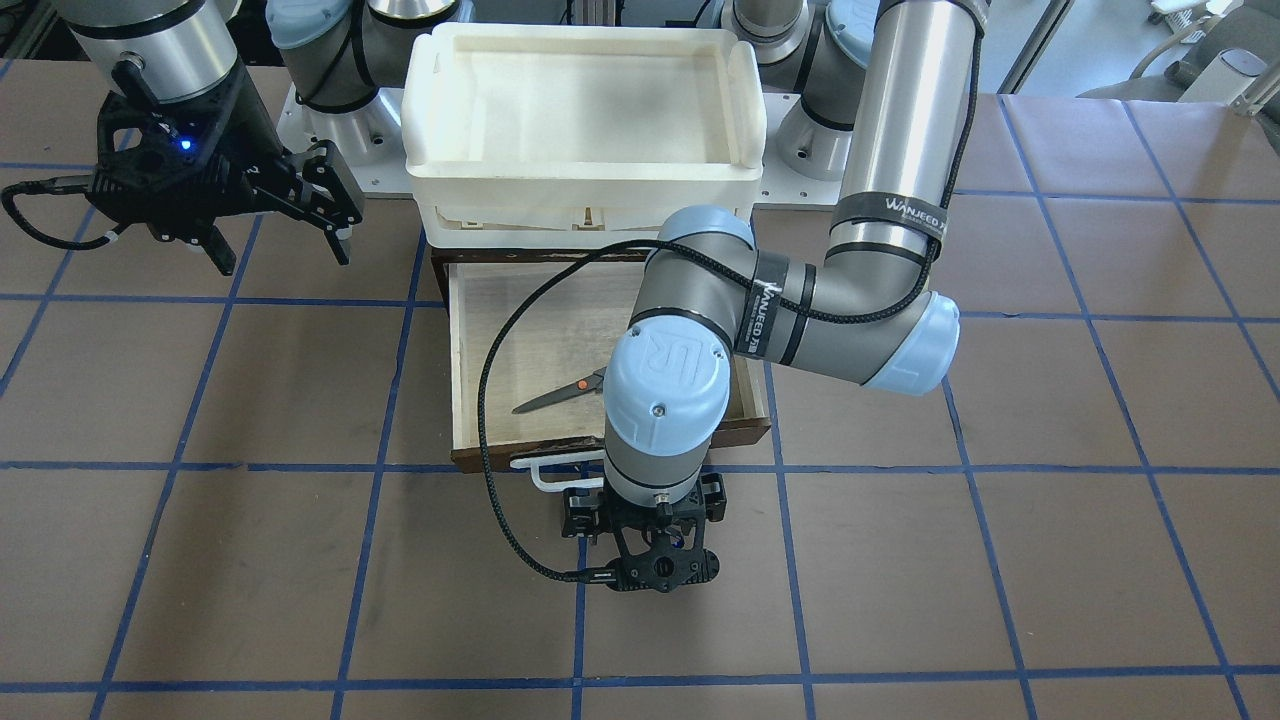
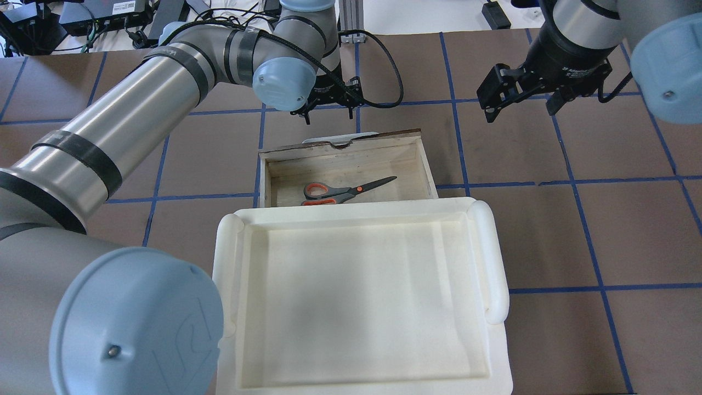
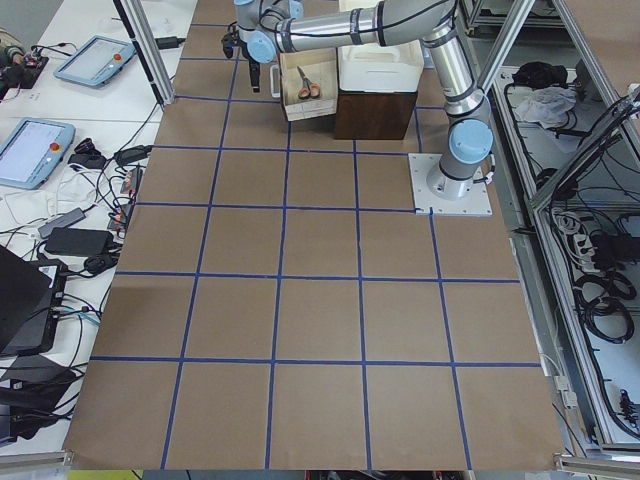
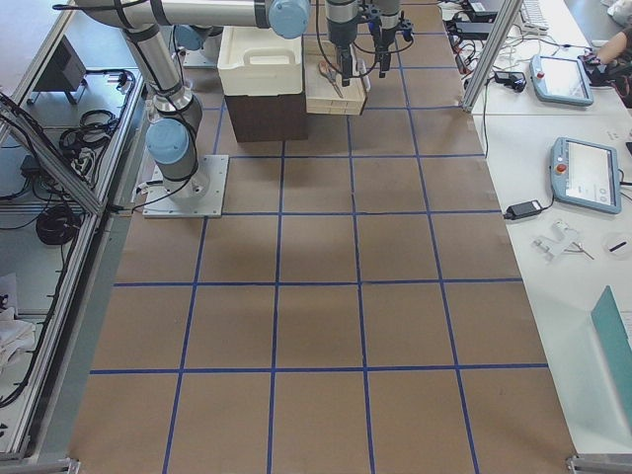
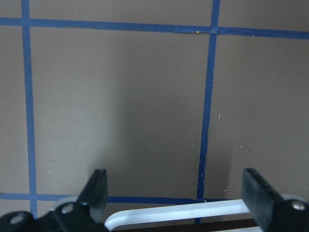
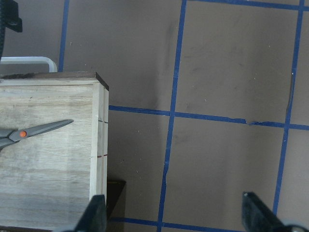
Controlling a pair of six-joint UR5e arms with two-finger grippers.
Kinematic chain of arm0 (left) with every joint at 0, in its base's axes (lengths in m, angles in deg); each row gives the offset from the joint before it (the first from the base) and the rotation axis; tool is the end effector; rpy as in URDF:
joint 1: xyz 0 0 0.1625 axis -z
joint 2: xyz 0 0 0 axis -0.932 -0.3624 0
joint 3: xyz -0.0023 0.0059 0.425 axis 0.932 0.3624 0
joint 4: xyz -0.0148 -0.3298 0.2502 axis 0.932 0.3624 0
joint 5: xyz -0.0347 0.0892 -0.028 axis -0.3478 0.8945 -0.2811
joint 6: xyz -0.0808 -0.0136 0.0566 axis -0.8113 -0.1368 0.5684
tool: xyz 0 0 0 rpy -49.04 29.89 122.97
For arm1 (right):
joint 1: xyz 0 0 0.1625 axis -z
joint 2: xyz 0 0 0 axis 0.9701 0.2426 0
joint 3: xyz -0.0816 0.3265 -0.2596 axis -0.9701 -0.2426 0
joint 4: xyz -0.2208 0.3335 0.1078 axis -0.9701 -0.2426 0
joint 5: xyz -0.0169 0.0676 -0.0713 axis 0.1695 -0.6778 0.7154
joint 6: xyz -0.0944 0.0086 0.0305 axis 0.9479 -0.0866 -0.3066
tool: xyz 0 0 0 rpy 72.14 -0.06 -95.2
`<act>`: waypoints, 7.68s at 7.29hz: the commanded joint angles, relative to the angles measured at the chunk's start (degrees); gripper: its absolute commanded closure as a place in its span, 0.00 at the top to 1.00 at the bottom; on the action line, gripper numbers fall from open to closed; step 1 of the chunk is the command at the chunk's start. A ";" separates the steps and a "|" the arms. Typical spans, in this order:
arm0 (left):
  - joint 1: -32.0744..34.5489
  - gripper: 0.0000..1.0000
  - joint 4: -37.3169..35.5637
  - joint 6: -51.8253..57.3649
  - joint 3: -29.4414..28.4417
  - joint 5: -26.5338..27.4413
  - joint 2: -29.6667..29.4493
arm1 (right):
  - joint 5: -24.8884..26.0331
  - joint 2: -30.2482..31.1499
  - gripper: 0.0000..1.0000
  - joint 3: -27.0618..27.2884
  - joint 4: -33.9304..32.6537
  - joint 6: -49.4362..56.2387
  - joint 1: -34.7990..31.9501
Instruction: Put scissors in drawer and close it
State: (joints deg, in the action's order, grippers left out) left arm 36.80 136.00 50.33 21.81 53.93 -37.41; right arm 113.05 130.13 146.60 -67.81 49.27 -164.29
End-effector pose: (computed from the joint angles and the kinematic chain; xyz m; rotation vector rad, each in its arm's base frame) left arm -0.3222 -0.6622 0.2748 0.1867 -3.1337 0.0307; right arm 0.1243 -0.4866 0.4945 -0.1731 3.0892 -0.1591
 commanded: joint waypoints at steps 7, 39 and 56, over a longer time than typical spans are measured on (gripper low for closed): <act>0.71 0.91 4.77 -3.48 -0.52 -1.04 -6.42 | 0.08 0.32 1.00 0.43 -0.86 -0.03 0.17; 7.57 1.00 13.57 -3.74 18.56 0.98 17.31 | 5.97 1.47 1.00 2.10 1.17 -7.41 0.09; -15.29 1.00 18.49 22.10 12.48 3.09 36.20 | 5.61 1.73 1.00 2.28 1.17 -6.79 0.09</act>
State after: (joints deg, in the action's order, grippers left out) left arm 21.55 154.38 72.77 34.17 55.46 -0.96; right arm 118.40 131.88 148.88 -66.66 42.45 -164.20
